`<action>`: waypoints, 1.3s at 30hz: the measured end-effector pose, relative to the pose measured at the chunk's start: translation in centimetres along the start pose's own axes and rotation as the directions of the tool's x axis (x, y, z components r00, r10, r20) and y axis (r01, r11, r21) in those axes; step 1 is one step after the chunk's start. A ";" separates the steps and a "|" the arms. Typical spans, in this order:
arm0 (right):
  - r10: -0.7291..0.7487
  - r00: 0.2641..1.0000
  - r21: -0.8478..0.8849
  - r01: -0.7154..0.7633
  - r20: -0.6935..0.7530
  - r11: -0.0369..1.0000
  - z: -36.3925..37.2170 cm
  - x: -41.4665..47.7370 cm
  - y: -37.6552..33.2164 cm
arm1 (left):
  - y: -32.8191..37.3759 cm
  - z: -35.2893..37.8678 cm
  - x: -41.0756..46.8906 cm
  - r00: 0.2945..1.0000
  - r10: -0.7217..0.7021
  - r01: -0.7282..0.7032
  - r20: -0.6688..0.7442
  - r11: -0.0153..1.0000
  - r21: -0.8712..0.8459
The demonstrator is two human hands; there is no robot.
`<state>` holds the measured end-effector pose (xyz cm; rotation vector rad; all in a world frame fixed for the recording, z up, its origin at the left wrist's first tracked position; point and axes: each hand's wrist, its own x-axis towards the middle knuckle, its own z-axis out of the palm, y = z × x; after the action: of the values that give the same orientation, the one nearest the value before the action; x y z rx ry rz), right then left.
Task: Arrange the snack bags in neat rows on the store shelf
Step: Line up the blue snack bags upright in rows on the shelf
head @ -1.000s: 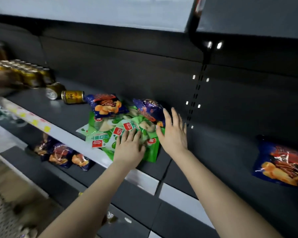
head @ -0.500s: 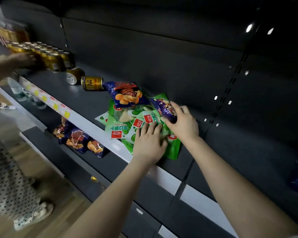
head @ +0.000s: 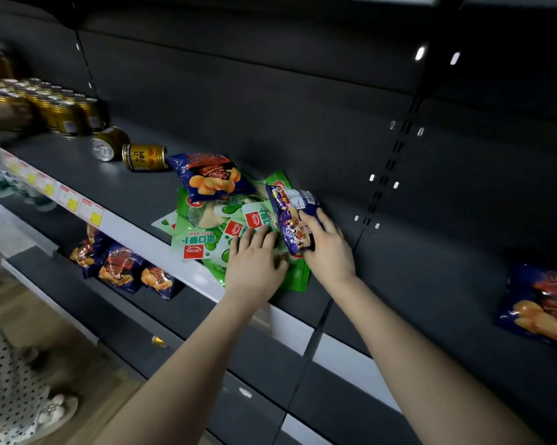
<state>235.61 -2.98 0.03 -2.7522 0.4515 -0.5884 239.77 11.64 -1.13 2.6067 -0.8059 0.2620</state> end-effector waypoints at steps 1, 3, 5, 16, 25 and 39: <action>0.002 1.000 0.009 -0.002 -0.003 1.000 -0.1 -0.4 0.1 | 0.0 0.0 0.0 1.000 -0.001 0.001 0.005 1.000 0.003; 0.013 1.000 0.046 -0.014 0.003 0.999 -0.6 -1.0 0.4 | 0.1 -0.1 0.0 1.000 0.001 -0.001 0.018 1.000 0.010; 0.034 0.999 0.161 -0.030 -0.024 0.987 -1.5 -1.7 0.9 | 0.0 -0.2 -0.1 1.000 0.002 -0.003 0.030 1.000 0.014; 0.490 0.863 0.696 -0.428 0.125 0.577 -10.8 -7.1 8.4 | 0.0 -0.2 -0.1 0.999 0.007 -0.009 0.042 0.999 0.047; 0.444 0.877 0.314 -0.376 -0.183 0.872 -11.6 -10.7 10.0 | 0.2 -0.1 -0.1 0.998 -0.002 -0.003 0.066 0.997 0.074; 0.346 0.937 -0.211 -0.348 -0.047 0.914 -6.7 -6.4 4.2 | 0.1 -0.1 0.0 0.999 0.007 -0.010 0.053 0.998 0.068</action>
<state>226.16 -5.95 2.24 -2.7667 1.0369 -0.4845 239.67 11.65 -0.99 2.6847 -0.8404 0.2275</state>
